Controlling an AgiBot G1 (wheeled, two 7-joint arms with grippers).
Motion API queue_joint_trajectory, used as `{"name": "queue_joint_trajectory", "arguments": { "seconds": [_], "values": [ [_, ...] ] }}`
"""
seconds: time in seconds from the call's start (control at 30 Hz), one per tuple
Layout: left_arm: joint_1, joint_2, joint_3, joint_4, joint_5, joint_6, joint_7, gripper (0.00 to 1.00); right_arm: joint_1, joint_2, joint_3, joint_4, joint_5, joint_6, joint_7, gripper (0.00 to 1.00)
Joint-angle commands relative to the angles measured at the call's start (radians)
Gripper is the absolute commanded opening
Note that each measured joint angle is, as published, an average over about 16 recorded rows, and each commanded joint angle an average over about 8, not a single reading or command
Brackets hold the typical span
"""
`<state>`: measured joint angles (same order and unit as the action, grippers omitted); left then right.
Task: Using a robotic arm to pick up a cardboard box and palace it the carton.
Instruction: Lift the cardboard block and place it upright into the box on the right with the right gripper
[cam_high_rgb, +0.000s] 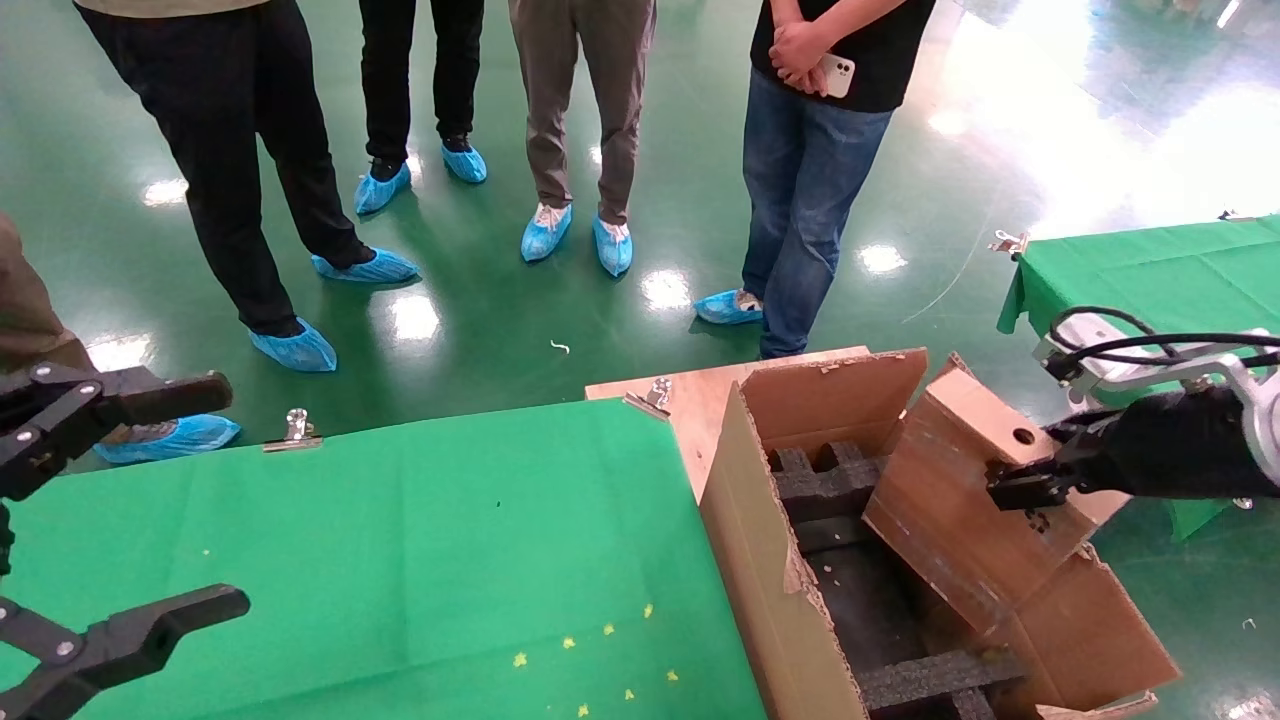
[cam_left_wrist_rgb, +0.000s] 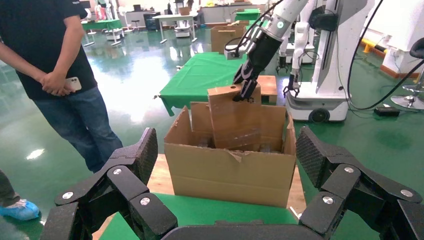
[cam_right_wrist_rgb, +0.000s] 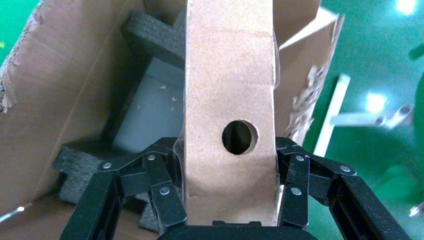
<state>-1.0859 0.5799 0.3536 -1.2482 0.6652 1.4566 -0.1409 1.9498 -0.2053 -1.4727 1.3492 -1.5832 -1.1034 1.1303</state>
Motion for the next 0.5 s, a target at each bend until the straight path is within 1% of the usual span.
{"name": "queue_joint_trajectory", "arguments": {
  "seconds": [0.03, 0.13, 0.27, 0.37, 0.5],
  "values": [
    [0.000, 0.000, 0.000, 0.000, 0.000, 0.000, 0.000, 1.00, -0.006, -0.007, -0.008, 0.002, -0.015, -0.005, 0.064, 0.00],
    [0.000, 0.000, 0.000, 0.000, 0.000, 0.000, 0.000, 1.00, -0.009, -0.018, -0.015, 0.003, -0.043, -0.010, 0.127, 0.00],
    [0.000, 0.000, 0.000, 0.000, 0.000, 0.000, 0.000, 1.00, -0.011, -0.029, -0.019, 0.004, -0.073, -0.007, 0.184, 0.00],
    [0.000, 0.000, 0.000, 0.000, 0.000, 0.000, 0.000, 1.00, -0.011, -0.034, -0.019, 0.006, -0.086, 0.001, 0.204, 0.00],
    [0.000, 0.000, 0.000, 0.000, 0.000, 0.000, 0.000, 1.00, -0.010, -0.038, -0.018, 0.005, -0.090, 0.007, 0.209, 0.00]
  ]
}}
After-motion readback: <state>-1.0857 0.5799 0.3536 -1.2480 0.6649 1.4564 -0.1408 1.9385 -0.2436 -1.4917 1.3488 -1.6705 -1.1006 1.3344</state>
